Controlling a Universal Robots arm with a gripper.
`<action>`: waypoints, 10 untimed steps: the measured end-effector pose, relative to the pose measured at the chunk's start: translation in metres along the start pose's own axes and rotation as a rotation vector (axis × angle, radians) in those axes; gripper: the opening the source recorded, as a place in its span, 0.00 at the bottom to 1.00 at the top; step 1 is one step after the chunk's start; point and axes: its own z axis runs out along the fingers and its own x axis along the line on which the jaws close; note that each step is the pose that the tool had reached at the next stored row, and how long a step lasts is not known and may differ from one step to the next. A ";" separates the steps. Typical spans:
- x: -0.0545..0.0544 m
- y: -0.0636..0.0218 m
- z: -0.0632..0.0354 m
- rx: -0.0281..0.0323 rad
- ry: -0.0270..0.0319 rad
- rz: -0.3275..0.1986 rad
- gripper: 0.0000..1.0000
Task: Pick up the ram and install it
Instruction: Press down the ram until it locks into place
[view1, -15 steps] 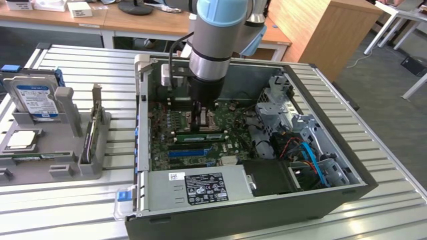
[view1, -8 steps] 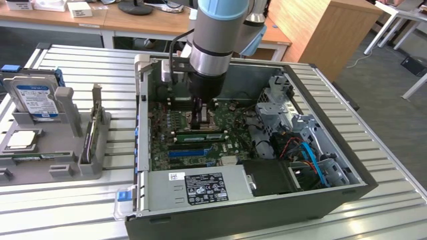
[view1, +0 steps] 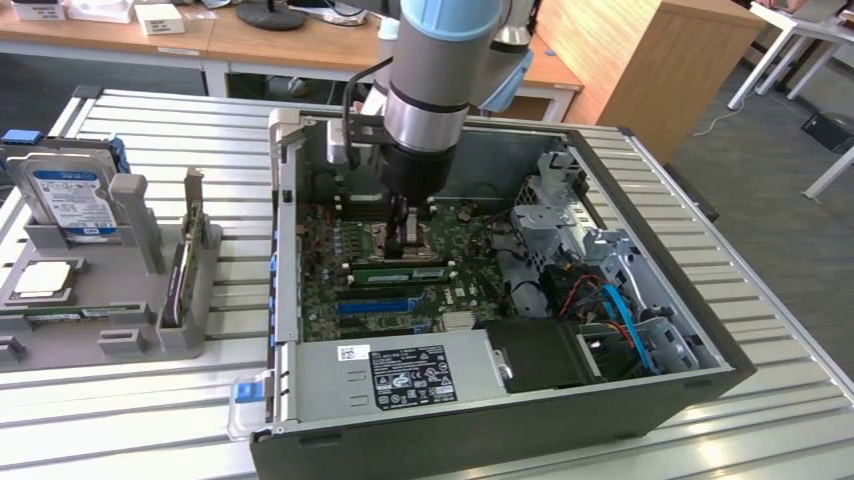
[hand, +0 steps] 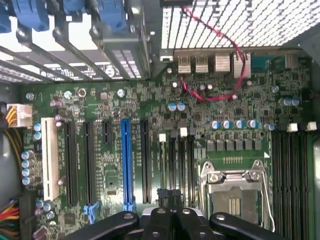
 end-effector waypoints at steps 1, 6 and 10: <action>0.000 -0.0019 0.0000 0.0000 -0.0001 0.000 0.11; -0.001 -0.0163 -0.0001 0.0000 0.0000 -0.001 0.11; -0.001 -0.0271 -0.0002 0.0000 0.0000 -0.002 0.11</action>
